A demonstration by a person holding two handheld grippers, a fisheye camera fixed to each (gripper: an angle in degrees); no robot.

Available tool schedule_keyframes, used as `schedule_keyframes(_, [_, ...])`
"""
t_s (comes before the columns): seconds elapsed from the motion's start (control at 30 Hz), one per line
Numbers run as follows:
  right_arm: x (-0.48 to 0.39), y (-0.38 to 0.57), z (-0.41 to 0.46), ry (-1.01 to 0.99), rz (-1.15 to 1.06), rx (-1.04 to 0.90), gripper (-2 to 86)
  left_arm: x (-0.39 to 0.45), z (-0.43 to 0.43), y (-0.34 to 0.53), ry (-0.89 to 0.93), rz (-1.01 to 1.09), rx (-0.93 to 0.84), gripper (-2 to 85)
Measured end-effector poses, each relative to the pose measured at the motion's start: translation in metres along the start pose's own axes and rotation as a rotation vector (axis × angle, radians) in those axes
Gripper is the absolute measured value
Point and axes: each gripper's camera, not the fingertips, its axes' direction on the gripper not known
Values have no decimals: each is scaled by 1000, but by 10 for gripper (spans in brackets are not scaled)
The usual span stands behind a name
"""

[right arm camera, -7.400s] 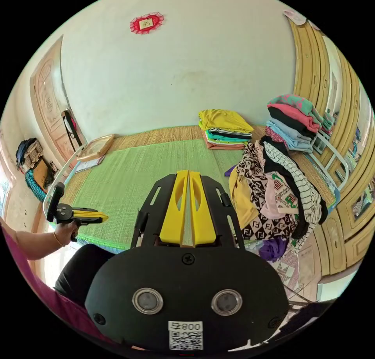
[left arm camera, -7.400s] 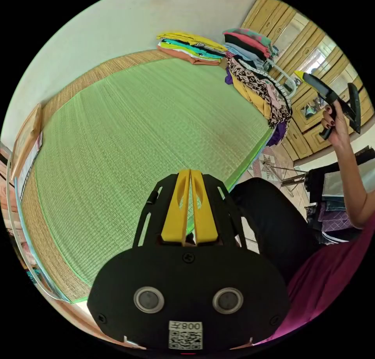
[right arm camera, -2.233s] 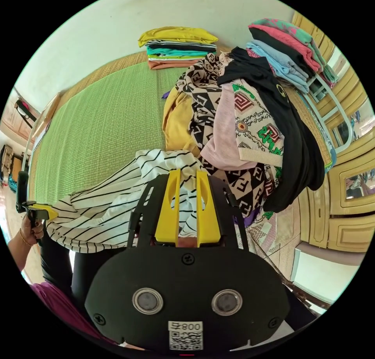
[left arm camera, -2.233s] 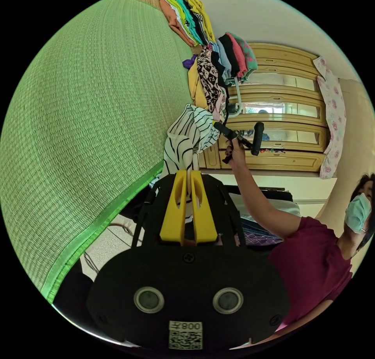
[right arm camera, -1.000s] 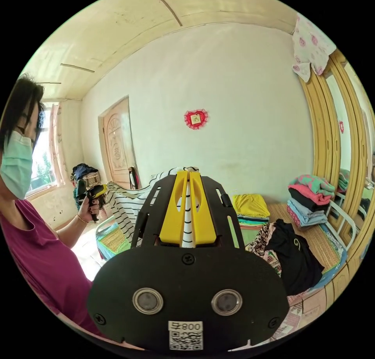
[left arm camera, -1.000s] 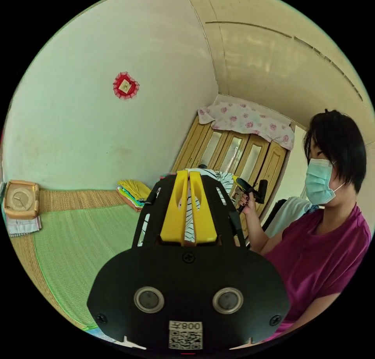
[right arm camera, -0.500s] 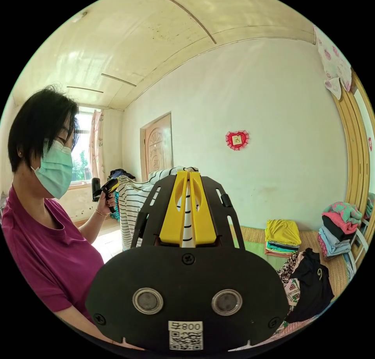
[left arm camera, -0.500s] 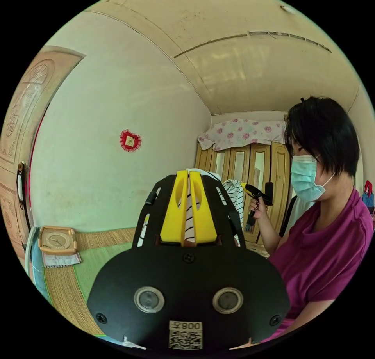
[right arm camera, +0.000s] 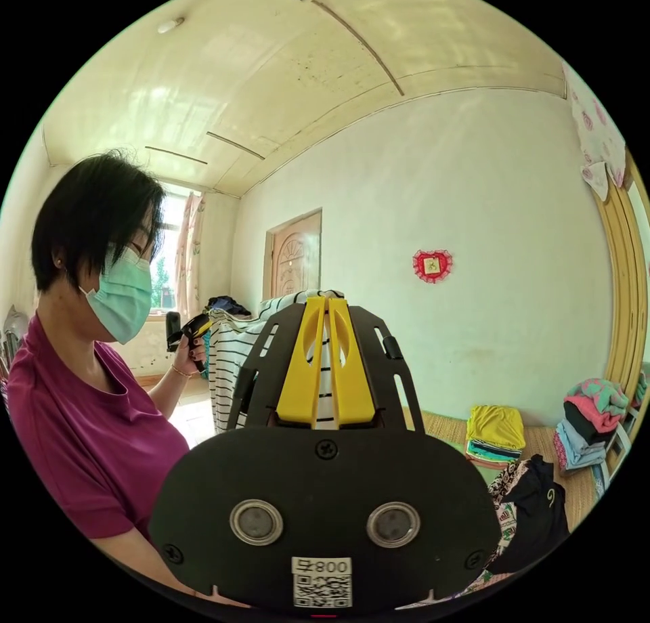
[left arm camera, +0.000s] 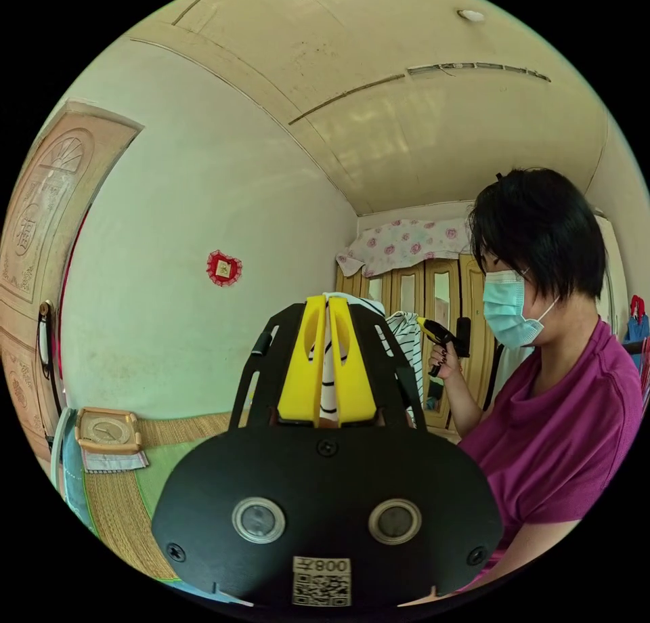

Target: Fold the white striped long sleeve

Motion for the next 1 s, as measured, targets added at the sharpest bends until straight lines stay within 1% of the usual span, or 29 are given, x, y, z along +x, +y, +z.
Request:
schedule_keyframes(0.37, [-19, -11, -21, -35, -68, 43, -3, 28, -51, -50, -44, 105, 108, 5])
schedule_keyframes(0.63, [-17, -20, -15, 6, -134, 79, -3, 16, -55, -82, -68, 173, 150, 5])
schedule_keyframes(0.83, [30, -30, 32, 10, -98, 46, -2, -33, -24, -101, -66, 143, 119, 5])
schedule_keyframes(1.0, [105, -41, 106, 28, -35, -10, -2, -99, 26, -115, -83, 99, 46, 6])
